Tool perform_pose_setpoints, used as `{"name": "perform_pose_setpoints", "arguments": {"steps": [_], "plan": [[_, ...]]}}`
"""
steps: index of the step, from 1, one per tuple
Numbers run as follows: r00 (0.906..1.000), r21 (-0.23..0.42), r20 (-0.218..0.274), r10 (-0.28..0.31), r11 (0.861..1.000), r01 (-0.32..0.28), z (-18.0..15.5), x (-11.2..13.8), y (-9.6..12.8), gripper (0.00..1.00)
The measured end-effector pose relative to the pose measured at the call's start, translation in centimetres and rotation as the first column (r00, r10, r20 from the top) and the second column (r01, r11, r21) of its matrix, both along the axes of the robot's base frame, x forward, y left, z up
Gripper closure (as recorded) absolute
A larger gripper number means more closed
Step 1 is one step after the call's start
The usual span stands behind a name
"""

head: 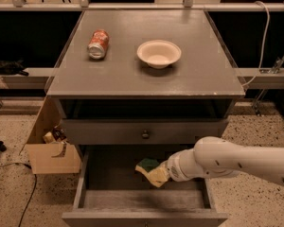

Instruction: Place sponge into middle drawer

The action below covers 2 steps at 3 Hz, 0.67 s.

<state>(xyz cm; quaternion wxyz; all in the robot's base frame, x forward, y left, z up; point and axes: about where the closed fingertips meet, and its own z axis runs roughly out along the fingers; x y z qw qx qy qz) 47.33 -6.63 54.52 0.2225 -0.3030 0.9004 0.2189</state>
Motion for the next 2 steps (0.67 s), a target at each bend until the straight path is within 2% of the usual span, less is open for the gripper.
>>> {"name": "perform_pose_setpoints", "arguments": {"steps": [1, 2], "plan": [[0.9988, -0.042, -0.049, -0.01, 0.999, 0.008, -2.74, 1.78, 0.23, 1.0], [0.9991, -0.044, -0.043, -0.007, 0.999, 0.006, -2.54, 1.79, 0.23, 1.0]]}}
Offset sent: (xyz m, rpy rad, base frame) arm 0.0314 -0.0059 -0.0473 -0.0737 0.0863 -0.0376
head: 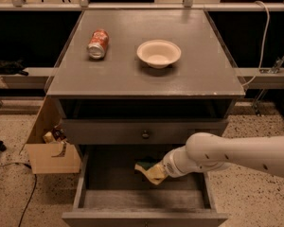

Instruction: Place sponge into middle drawer

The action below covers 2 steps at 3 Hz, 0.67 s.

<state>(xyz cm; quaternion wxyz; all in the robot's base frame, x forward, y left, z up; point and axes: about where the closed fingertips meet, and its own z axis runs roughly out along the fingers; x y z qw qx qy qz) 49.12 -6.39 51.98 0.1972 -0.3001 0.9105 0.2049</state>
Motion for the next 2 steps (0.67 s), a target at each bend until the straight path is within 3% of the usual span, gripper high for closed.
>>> {"name": "perform_pose_setpoints", "arguments": {"steps": [1, 2], "plan": [[0.9995, 0.0, 0.029, 0.012, 1.0, -0.012, 1.0, -0.1, 0.3, 1.0], [0.9998, -0.008, 0.02, -0.004, 1.0, 0.004, -0.1, 0.6, -0.1, 1.0]]}}
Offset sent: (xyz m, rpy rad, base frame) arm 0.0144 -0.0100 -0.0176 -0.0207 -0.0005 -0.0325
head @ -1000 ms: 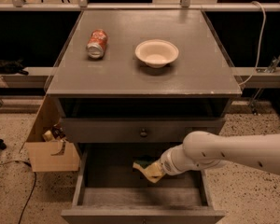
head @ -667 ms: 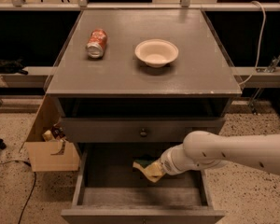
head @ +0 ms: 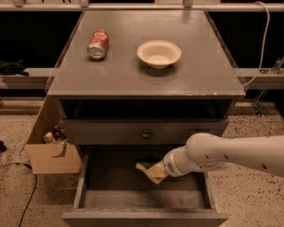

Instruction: Place sponge into middle drawer

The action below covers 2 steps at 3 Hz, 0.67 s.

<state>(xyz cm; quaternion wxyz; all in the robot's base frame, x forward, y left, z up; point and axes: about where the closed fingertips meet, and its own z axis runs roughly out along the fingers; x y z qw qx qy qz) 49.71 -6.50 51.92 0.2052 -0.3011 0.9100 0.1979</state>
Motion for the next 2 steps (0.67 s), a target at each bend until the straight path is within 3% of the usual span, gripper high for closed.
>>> {"name": "perform_pose_setpoints", "arguments": {"steps": [1, 2], "plan": [[0.9979, -0.018, -0.057, -0.03, 0.999, 0.029, -2.3, 0.7, -0.8, 1.0], [0.9891, -0.039, -0.12, -0.085, 0.996, 0.081, -4.6, 1.0, -2.6, 1.0]]}}
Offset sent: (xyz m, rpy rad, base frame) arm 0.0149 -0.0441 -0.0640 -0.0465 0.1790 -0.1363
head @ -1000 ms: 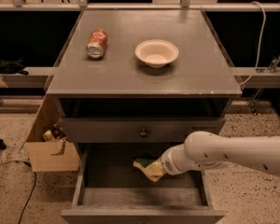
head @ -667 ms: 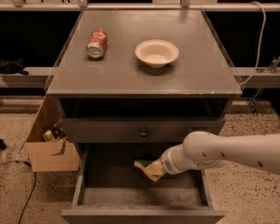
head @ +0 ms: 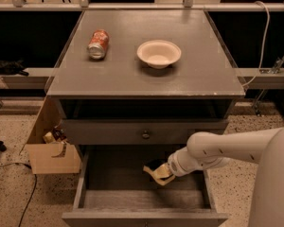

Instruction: Place sponge into middle drawer

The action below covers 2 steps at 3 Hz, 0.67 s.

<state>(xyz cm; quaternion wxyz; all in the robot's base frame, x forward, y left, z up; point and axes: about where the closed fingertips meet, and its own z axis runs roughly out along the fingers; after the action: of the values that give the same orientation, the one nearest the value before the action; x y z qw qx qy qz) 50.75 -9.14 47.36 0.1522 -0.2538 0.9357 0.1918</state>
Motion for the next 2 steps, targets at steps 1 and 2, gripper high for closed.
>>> {"name": "perform_pose_setpoints", "arguments": {"steps": [1, 2], "plan": [[1.0, 0.002, -0.003, 0.001, 1.0, -0.001, -0.2, 0.0, 0.1, 1.0], [0.9989, 0.023, -0.042, 0.021, 1.0, -0.02, -2.9, -0.1, 1.3, 1.0]]}}
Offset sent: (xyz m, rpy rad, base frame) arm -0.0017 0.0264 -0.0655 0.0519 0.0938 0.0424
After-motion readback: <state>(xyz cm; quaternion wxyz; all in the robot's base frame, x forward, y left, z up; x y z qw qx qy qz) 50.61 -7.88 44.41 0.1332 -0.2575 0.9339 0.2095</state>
